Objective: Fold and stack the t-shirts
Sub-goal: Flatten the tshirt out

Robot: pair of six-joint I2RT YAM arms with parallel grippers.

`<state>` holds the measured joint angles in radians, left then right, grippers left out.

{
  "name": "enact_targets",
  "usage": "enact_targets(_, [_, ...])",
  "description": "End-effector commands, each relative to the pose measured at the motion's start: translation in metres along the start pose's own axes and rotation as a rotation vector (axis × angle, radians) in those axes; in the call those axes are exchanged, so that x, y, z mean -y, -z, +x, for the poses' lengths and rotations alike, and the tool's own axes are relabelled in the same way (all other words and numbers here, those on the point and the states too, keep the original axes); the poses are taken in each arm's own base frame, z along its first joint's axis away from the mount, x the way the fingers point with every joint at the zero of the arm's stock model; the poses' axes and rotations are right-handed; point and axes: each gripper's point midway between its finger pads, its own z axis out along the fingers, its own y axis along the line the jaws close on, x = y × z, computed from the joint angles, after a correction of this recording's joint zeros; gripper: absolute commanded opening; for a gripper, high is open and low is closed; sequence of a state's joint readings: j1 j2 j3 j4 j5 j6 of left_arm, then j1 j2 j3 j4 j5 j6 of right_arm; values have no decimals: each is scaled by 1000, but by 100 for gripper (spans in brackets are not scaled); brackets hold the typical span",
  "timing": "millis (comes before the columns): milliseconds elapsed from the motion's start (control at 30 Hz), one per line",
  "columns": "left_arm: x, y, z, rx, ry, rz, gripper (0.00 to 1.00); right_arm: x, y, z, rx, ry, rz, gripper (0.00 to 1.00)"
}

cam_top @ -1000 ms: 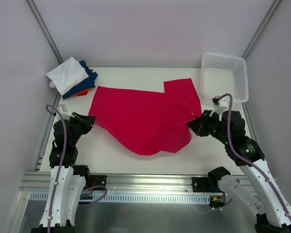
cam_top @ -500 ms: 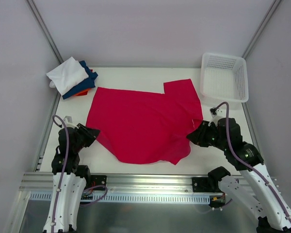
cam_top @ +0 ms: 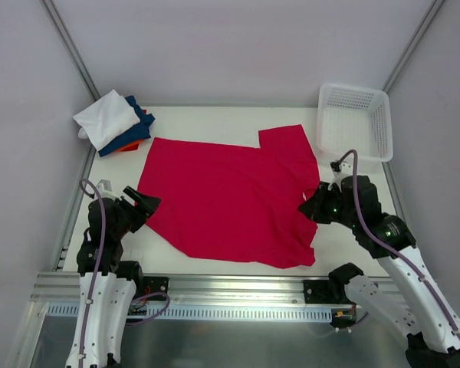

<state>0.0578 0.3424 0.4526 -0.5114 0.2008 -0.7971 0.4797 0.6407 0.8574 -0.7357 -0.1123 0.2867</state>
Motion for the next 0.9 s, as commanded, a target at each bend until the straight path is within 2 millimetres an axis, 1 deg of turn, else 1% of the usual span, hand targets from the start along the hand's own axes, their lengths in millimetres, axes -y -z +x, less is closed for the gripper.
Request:
enact_targets(0, [10,2,-13,16,-59,-1,73,-9,-6,-37,76,59,25,6])
enact_targets(33, [13,3,-16,21,-67,5,73,-8,-10,-43,77,69,46,1])
enact_targets(67, [15,1,-16,10,-83,5,74,-5,-23,-52,65,101,82,1])
enact_targets(100, [16,1,-17,8,-92,8,75,-2,-30,-57,65,118,109,1])
enact_targets(133, [19,0,-20,7,-99,12,76,3,-48,-61,46,133,144,1])
enact_targets(200, [21,-2,-21,-1,-128,21,78,10,-64,-69,34,179,194,1])
enact_targets(233, [26,-2,-25,7,-142,32,80,10,-71,-76,33,193,208,1])
enact_targets(267, [25,-6,-24,-8,-166,26,82,17,-89,-75,-4,205,241,1])
enact_targets(300, [28,-6,-27,-4,-183,33,84,19,-96,-78,-10,217,259,1])
enact_targets(333, [29,-9,-31,0,-197,31,84,18,-104,-86,0,234,261,1])
enact_targets(367, [29,-11,-34,9,-224,28,84,24,-119,-82,-38,239,283,0])
enact_targets(400, [29,-13,-40,28,-241,23,85,26,-126,-82,-52,242,288,1])
enact_targets(433, [32,-18,-47,53,-259,28,85,25,-131,-89,-43,246,288,0])
enact_targets(467, [32,-21,-51,70,-269,25,85,27,-138,-90,-54,245,294,1])
enact_targets(500, [30,-25,-55,89,-277,16,86,32,-149,-85,-90,244,301,1])
enact_targets(533, [30,-32,-60,101,-280,4,86,31,-153,-90,-85,246,300,0])
enact_targets(567, [30,-34,-66,115,-276,-16,86,32,-157,-91,-91,246,301,1])
enact_targets(600, [23,-42,-66,104,-280,-54,86,37,-164,-89,-109,243,314,1])
enact_targets(633, [24,-48,-70,115,-299,-58,87,39,-167,-92,-111,242,315,0])
enact_targets(667, [20,-53,-72,121,-302,-82,87,40,-170,-93,-115,237,317,0])
enact_targets(700, [13,-62,-69,105,-305,-113,87,46,-176,-92,-128,227,327,1])
enact_targets(733, [8,-67,-73,124,-306,-144,87,49,-179,-93,-132,222,329,0])
enact_targets(767, [8,-73,-74,140,-306,-145,87,50,-182,-94,-134,217,329,1])
enact_targets(833, [8,-84,-66,131,-311,-148,87,57,-189,-93,-151,205,338,1])
enact_targets(867, [11,-88,-67,148,-313,-135,87,57,-191,-94,-153,202,337,1])
